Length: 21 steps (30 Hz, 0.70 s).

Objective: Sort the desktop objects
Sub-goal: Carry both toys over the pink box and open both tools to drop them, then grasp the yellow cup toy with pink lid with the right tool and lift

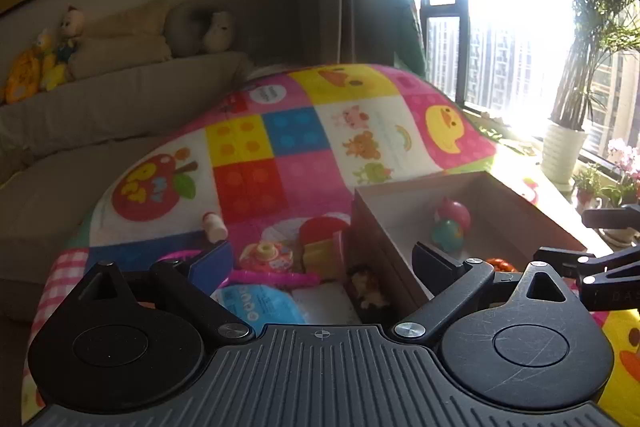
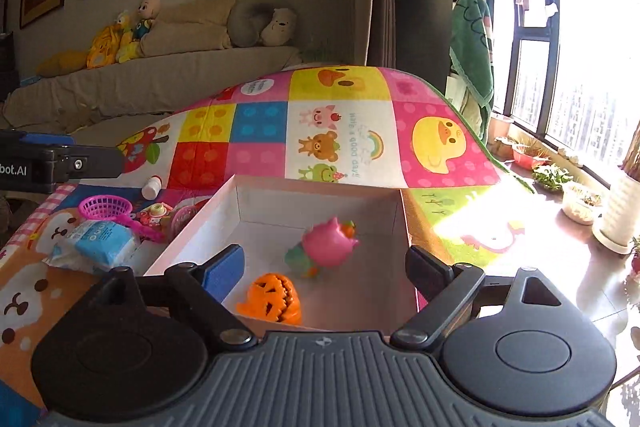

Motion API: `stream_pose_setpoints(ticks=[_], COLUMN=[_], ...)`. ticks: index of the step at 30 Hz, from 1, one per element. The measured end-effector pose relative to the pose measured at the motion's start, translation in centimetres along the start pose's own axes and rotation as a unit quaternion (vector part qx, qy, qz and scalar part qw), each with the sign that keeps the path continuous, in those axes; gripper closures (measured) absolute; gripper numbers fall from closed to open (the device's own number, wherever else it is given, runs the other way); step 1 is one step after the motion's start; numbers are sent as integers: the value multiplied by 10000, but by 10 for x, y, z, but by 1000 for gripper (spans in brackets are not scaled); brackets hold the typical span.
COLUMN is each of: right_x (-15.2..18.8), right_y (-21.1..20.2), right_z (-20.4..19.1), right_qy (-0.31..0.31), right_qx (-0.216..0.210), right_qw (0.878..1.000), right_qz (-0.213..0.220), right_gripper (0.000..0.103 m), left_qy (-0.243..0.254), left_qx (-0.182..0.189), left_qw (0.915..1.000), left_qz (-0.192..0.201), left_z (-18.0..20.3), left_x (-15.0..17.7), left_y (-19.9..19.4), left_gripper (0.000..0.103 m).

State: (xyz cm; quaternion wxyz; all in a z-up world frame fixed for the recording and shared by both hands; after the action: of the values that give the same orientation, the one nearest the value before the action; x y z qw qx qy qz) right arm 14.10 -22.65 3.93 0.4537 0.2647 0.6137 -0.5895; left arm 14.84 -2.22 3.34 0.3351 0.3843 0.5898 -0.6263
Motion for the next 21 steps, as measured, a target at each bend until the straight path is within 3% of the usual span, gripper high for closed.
stream_pose_setpoints(ticks=[4,8,10,12,14,19,21], right_x=[5,-20,-35,-48,-58,-67,-67], right_y=[1,4,12,24,43,95,119], right_z=[-22,-53,-71,-88,-108,-152,-166], right_qy=[-335,-453,-417,-349,-345,-769,-956], right_qx=[-148,-560,-862,-1135,-1327,-1081,-796], right_qw=[9992,9974,9952,9921,9876,9837,9830], right_qz=[-134,-85,-180,-409,-770,-1211,-1353], right_gripper=[15,15,15,27,47,49,49], left_qy=[-211,-507,-742,-903,-998,-1291,-1348], left_qx=[-488,-902,-844,-755,-758,-661,-629], left_qw=[9968,9926,9914,9910,9897,9858,9854], left_qz=[-597,-639,-665,-642,-691,-850,-831], left_z=[-35,-63,-70,-74,-76,-81,-82], left_x=[61,82,87,87,88,92,92], left_y=[2,-4,-7,-8,-7,-2,-2], left_gripper=[3,3,3,2,2,1,1])
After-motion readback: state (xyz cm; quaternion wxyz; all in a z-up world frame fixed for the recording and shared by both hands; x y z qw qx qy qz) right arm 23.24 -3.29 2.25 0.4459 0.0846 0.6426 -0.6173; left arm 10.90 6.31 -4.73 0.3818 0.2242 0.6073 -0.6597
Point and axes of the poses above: each gripper's, at about its wrist camera, not at the fingertips, and y roughly the way its jaws point, z to its right, x to its underside, the point moved 8 cm from there along y, roughly the way its jaws point, and after that the axes turned 3 degrees about -y, right-handed, at the moved point
